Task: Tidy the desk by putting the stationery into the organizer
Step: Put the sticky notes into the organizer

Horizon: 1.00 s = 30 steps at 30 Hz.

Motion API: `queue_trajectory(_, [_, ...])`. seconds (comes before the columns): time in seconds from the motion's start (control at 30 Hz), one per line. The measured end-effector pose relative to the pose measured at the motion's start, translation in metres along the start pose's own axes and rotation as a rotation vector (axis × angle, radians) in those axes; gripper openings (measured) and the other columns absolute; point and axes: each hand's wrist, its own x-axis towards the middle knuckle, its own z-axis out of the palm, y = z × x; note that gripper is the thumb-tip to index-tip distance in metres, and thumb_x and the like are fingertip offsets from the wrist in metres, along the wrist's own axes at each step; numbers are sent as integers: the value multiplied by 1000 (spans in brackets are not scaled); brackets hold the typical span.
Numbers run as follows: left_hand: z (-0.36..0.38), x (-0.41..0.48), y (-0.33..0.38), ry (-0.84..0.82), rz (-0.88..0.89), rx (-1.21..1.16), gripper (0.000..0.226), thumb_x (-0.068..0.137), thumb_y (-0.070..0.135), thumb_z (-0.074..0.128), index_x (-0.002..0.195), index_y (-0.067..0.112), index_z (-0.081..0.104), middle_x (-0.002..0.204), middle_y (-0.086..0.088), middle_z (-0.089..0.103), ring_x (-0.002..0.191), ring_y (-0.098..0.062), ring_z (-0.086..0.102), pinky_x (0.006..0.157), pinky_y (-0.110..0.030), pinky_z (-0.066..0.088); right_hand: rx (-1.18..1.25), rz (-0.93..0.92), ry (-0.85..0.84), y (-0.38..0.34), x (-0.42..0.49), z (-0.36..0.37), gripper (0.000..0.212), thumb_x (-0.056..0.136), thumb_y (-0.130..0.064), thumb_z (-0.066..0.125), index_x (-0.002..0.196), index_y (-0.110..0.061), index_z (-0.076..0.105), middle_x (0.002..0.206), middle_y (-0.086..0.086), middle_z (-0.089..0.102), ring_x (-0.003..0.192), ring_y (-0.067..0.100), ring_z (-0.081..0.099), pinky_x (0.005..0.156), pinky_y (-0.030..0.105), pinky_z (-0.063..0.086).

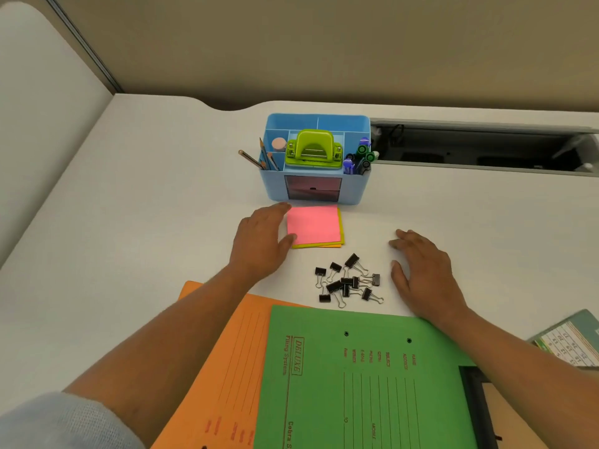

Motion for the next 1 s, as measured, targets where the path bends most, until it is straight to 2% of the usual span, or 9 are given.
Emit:
queue_trajectory(0.13, [-7,16,11,-12,-156,-72,67,88,43,67,146,24,38,149,-1,45,134,-25,41,108,-41,33,1,3,-2,0,0,-1,40,91,-33,44,128,-21,53,144,-4,46,137,16,36,106,40,31])
queue_trajectory(0.3, [-5,27,16,-119,-199,-27,84,75,51,78,145,26,38,146,-1,48,131,-25,42,105,-42,36,-7,2,-6,0,0,0,40,91,-33,44,129,-21,53,145,-4,46,137,16,36,106,41,31])
queue_trajectory(0.57, [-4,23,19,-19,-218,-113,83,69,45,84,139,25,45,129,3,57,123,-21,46,100,-37,36,-6,4,0,-1,0,0,40,91,-33,45,128,-22,53,145,-4,46,137,15,36,107,38,29])
queue_trajectory(0.63, [-5,21,22,18,-215,-130,73,71,41,84,134,25,51,122,4,59,117,-20,48,96,-33,35,-4,6,11,-1,0,0,40,91,-33,46,128,-21,54,144,-4,47,137,15,36,106,38,30])
queue_trajectory(0.73, [-7,18,24,99,-198,-205,33,82,31,77,112,23,67,105,6,63,106,-18,53,87,-27,36,-2,7,14,-2,0,-1,40,90,-33,46,127,-21,54,144,-4,47,137,15,36,105,37,29])
queue_trajectory(0.8, [-9,14,24,161,-202,-315,13,86,26,73,98,23,72,95,10,63,97,-13,57,82,-25,40,8,14,7,-3,1,-2,40,91,-33,46,128,-21,54,144,-5,47,138,14,36,106,35,28])
queue_trajectory(0.9, [-12,7,29,205,-230,-463,6,86,23,72,92,23,73,91,10,66,83,-1,58,74,-21,44,22,20,-7,-2,0,-2,40,91,-34,47,128,-22,54,145,-5,46,138,14,35,106,34,28])
queue_trajectory(1.0, [-14,0,32,190,-262,-499,11,88,24,70,98,21,75,91,9,68,80,2,59,75,-20,45,63,38,-21,-4,4,-7,35,92,-28,56,126,-21,57,142,-4,49,137,16,37,105,32,25])
